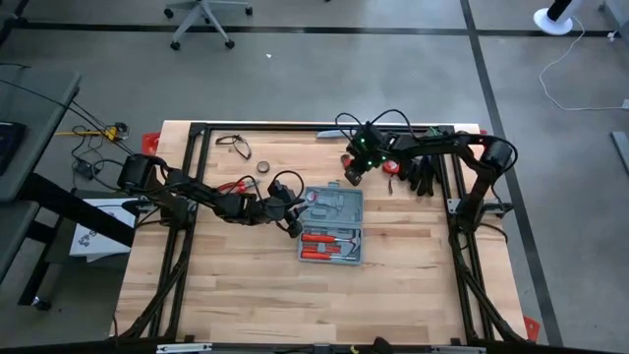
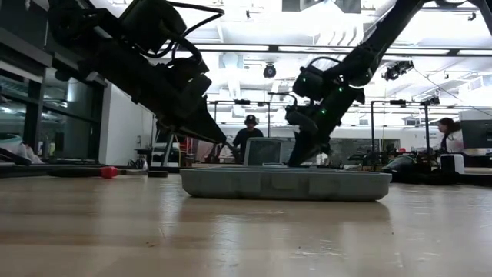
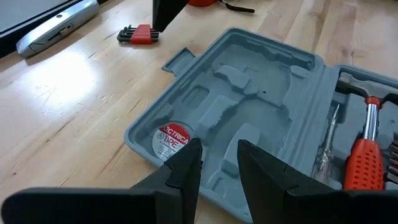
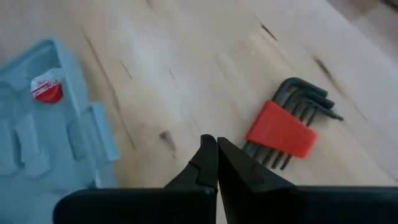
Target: Prefit tool cases
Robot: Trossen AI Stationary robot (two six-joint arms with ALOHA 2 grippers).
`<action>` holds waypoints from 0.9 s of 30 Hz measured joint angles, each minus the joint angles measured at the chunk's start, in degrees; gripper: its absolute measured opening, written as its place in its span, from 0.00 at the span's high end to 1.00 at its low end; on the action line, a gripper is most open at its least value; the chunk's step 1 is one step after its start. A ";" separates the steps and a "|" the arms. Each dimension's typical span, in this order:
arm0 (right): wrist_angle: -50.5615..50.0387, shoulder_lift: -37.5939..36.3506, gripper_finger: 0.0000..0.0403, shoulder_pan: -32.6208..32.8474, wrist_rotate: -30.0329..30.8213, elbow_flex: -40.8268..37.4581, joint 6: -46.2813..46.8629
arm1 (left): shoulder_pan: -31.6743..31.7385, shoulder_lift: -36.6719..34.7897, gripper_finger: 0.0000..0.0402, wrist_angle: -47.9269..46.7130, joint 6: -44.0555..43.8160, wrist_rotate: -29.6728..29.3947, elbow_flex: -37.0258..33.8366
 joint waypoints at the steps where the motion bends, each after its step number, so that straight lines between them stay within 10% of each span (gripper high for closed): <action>1: -0.43 -0.20 1.00 0.03 0.62 0.28 -0.10 | 0.00 0.00 0.75 -0.02 -0.06 0.02 0.00; 10: -7.60 -0.76 1.00 -2.44 12.90 3.30 -2.61 | 0.00 0.00 0.75 -0.02 -1.13 0.05 0.00; 20: -9.03 3.86 1.00 -3.62 11.70 4.36 -2.60 | 2.05 -0.02 0.75 8.39 2.06 -1.08 0.10; 27: -9.13 5.58 1.00 -3.62 11.40 6.01 -2.82 | 17.16 0.72 0.75 9.13 -1.74 14.35 6.82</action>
